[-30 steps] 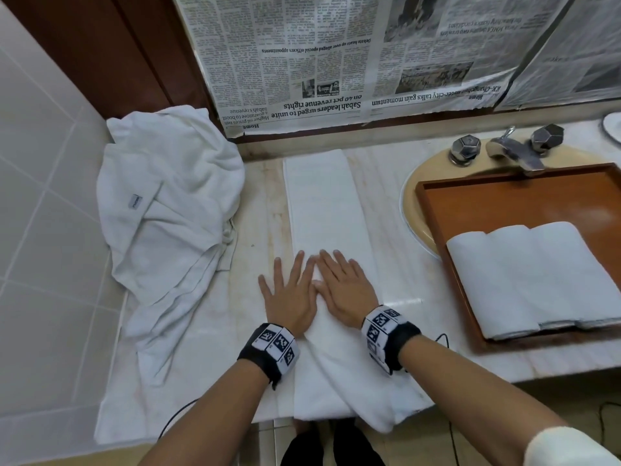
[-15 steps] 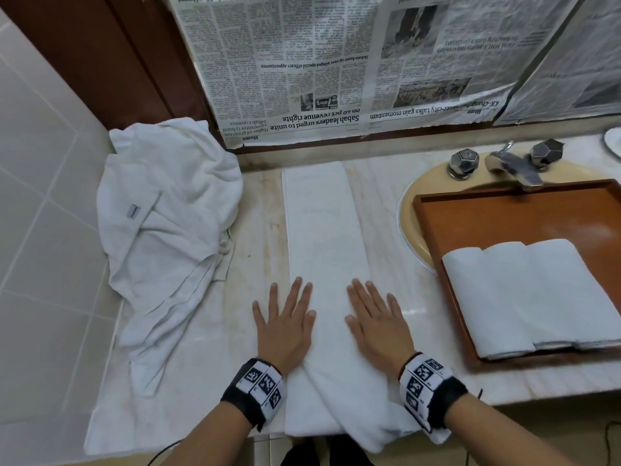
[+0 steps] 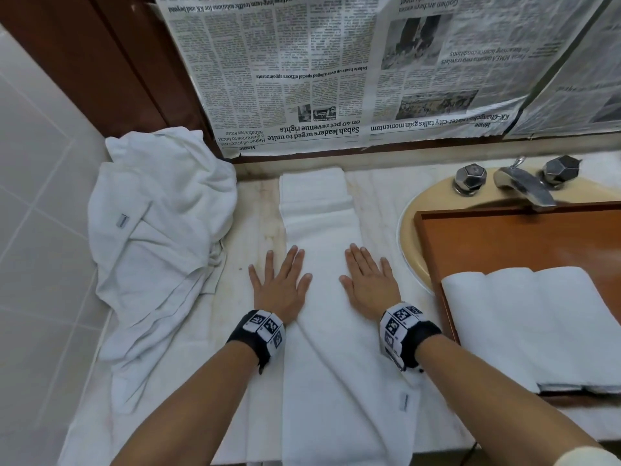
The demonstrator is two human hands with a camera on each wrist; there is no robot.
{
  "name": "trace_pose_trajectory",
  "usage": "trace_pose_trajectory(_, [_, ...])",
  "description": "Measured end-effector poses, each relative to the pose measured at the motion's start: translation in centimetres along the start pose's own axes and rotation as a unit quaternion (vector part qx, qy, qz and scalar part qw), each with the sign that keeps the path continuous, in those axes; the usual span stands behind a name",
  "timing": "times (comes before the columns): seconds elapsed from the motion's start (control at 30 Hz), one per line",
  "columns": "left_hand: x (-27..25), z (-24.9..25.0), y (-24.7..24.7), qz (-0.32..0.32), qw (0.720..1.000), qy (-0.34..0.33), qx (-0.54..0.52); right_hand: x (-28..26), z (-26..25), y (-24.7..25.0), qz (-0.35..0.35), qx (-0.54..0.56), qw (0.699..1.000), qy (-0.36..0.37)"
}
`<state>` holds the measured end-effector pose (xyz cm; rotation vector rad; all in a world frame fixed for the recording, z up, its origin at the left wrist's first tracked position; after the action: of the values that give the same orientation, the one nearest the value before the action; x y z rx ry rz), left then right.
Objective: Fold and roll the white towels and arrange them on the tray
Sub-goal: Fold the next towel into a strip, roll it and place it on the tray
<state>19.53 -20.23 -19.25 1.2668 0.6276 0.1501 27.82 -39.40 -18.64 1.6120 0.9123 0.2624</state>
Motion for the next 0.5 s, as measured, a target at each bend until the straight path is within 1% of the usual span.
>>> trace_pose_trajectory(0.07, [0.7,0.2,0.5,0.000,1.000,-0.002,-0.011,1.1,0.3,0.7,0.000,0.012,1.000,0.002])
trace_pose_trajectory(0.13, [0.6,0.5,0.7,0.013,0.999,-0.021,-0.027,1.2,0.5,1.3,0.015,0.054,0.998,0.011])
trace_pose_trajectory(0.17, [0.1,0.5,0.7,0.019,0.998,-0.036,-0.045,0.5,0.4,1.4,0.037,0.085,0.996,0.016])
trace_pose_trajectory(0.23, [-1.0,-0.3,0.5,0.034,0.990,-0.083,-0.112,-1.9,0.1,1.1,0.110,0.140,0.983,0.037])
trace_pose_trajectory(0.27, [-1.9,-1.0,0.3,0.033,0.983,-0.099,-0.151,-3.6,-0.3,0.7,0.131,0.157,0.978,0.047])
trace_pose_trajectory(0.3, [-2.7,-1.9,-0.1,0.033,0.977,-0.107,-0.181,-5.2,-0.7,0.2,0.137,0.160,0.976,0.054])
trace_pose_trajectory(0.33, [-3.5,-2.7,-0.4,0.029,0.974,-0.107,-0.200,-6.7,-1.1,-0.3,0.124,0.158,0.978,0.056])
trace_pose_trajectory(0.4, [-5.4,-4.0,-1.0,0.024,0.974,-0.102,-0.203,-9.3,-1.8,-1.5,0.077,0.148,0.985,0.054])
trace_pose_trajectory(0.5, [-6.9,-4.4,-0.9,0.059,0.976,-0.128,-0.168,-11.1,-3.0,-2.3,0.057,0.141,0.988,0.031])
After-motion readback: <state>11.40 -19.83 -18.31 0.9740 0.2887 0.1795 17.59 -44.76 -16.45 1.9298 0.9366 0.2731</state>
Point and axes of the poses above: each hand's wrist, its own x-axis towards the middle knuckle, its own y-axis out of the back of the hand, z = x × y, the point moved 1 cm from there along x, towards the middle knuckle, and after that the axes turned 10 degrees about y, right-handed, at the moved point
